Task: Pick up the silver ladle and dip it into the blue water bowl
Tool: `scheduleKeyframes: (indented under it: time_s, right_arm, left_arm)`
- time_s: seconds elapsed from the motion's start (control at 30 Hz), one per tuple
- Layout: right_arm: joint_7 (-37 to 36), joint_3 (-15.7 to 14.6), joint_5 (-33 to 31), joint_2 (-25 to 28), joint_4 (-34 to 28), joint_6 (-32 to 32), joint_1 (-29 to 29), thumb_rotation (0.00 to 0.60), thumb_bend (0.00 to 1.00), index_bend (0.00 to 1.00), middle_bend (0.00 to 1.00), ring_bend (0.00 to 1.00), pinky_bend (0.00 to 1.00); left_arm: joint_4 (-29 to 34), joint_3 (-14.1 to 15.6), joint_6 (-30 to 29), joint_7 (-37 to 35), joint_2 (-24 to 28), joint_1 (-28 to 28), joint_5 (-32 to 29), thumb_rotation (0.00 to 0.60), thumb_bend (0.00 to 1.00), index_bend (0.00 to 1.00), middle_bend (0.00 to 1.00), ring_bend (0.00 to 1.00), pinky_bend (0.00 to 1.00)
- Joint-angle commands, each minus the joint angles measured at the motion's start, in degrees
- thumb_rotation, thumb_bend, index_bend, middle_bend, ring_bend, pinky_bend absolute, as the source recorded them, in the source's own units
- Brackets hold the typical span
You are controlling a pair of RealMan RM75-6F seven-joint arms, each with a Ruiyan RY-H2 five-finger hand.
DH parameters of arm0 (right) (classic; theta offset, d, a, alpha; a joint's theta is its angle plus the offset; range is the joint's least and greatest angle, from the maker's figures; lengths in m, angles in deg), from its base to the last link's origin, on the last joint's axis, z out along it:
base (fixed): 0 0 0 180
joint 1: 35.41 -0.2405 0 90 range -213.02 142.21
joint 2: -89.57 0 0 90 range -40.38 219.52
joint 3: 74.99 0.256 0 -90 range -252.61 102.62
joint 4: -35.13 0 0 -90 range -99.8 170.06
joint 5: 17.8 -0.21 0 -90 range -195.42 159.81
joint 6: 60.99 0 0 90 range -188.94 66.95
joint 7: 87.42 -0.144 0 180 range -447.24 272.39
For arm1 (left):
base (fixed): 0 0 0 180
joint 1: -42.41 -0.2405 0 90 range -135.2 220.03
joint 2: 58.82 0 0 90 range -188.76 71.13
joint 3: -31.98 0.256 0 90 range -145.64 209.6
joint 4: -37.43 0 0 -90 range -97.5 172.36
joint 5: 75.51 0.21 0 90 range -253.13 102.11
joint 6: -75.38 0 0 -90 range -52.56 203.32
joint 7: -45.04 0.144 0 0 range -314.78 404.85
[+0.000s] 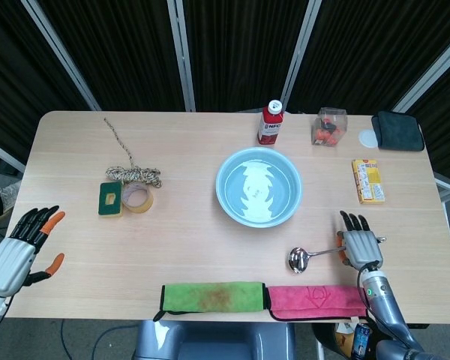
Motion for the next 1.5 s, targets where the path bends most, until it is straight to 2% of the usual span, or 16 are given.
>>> scheduleKeyframes:
  time_s: [0.03, 0.53, 0.7, 0.8, 1.0, 1.5]
  right_arm:
    - [1.44, -0.14, 0.38, 2.31, -3.05, -2.18, 0.94, 0.6, 0.42, 0.63, 0.0, 0.0, 0.0]
    - [9.42, -0.3, -0.46, 14.55, -20.9, -6.89, 2.48, 0.6, 0.46, 0.67, 0.0, 0.0, 0.0]
    - [13.62, 0.86, -2.04, 20.02, -28.4, -8.27, 1.95, 0.6, 0.46, 0.67, 0.0, 0.0, 0.0]
    - [16.8, 2.14, -6.04, 23.55, -33.47, -7.29, 0.62, 0.6, 0.46, 0.67, 0.0, 0.0, 0.0]
    - [21.65, 4.47, -15.42, 28.05, -39.57, -4.91, -3.15, 0.6, 0.46, 0.67, 0.0, 0.0, 0.0]
    - [30.31, 8.07, -33.95, 30.62, -44.32, -1.33, -16.33, 0.6, 0.46, 0.67, 0.0, 0.0, 0.0]
  left_arm:
    - [-0.02, 0.08, -0.16, -0.12, 0.02, -0.02, 0.21, 0.561, 0.41, 0.0, 0.0, 0.0, 0.0]
    - [-0.28, 0.47, -1.33, -0.87, 0.25, -0.38, 1.16, 0.564, 0.41, 0.0, 0.0, 0.0, 0.0]
    - [0.03, 0.57, -1.29, -0.8, 0.3, -0.31, 1.38, 0.565, 0.41, 0.0, 0.0, 0.0, 0.0]
    - [0.06, 0.58, -1.39, -0.97, 0.39, -0.37, 1.35, 0.565, 0.42, 0.0, 0.0, 0.0, 0.0]
    - [0.04, 0.5, -1.47, -1.12, 0.45, -0.48, 1.04, 0.563, 0.41, 0.0, 0.0, 0.0, 0.0]
    - [0.13, 0.15, -0.11, -0.16, -0.02, -0.11, -0.04, 0.562, 0.42, 0.0, 0.0, 0.0, 0.0]
